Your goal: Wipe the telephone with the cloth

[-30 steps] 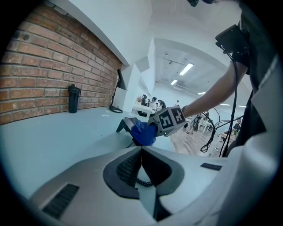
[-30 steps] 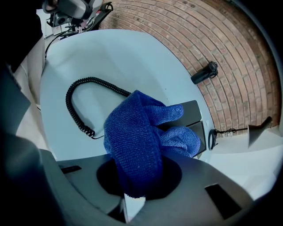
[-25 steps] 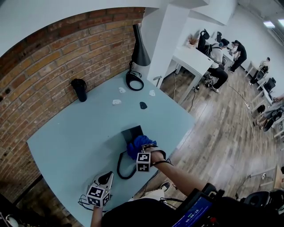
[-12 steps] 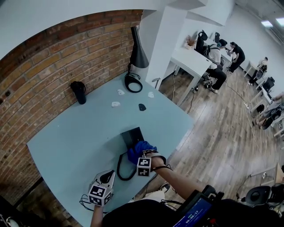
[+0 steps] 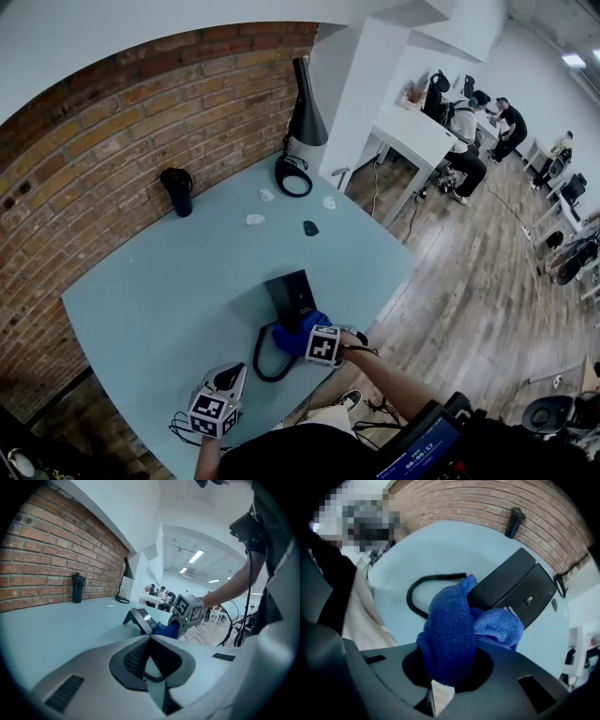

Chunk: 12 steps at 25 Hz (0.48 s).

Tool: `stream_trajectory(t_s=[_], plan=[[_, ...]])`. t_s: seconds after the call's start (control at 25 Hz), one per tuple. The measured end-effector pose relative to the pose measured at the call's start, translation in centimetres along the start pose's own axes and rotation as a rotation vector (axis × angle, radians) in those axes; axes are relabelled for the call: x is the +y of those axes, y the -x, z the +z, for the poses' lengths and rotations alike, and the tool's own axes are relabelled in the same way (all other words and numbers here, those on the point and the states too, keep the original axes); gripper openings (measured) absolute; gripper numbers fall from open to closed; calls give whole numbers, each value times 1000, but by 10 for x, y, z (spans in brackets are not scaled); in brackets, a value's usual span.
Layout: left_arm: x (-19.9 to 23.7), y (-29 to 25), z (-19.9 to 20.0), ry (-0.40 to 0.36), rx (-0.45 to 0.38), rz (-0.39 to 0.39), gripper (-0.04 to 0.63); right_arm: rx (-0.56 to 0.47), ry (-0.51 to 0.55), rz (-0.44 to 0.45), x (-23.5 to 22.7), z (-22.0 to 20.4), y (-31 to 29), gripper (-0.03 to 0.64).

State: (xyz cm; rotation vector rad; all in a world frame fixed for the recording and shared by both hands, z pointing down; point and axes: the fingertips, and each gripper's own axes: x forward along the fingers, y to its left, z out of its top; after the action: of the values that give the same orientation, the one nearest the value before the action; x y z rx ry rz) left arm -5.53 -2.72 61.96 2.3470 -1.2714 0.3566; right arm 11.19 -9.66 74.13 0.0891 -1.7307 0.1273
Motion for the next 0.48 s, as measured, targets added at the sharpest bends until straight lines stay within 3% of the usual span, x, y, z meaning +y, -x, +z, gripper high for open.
stream_trajectory(t_s=[0.12,0.2,0.36,0.48], plan=[[8,2,-1,19,-5,13,6,-108,-128,90,-28,26,47,52],[10,2,-2,22,-3,16,6,-189,-152,53,-56,50,80,54],[5,-1,-5,15,2,2,6,-413,-163,-286,-134,103,150,55],[3,-3,-7,16,13,0,6,-416,-15,-581,-165,125,167,55]])
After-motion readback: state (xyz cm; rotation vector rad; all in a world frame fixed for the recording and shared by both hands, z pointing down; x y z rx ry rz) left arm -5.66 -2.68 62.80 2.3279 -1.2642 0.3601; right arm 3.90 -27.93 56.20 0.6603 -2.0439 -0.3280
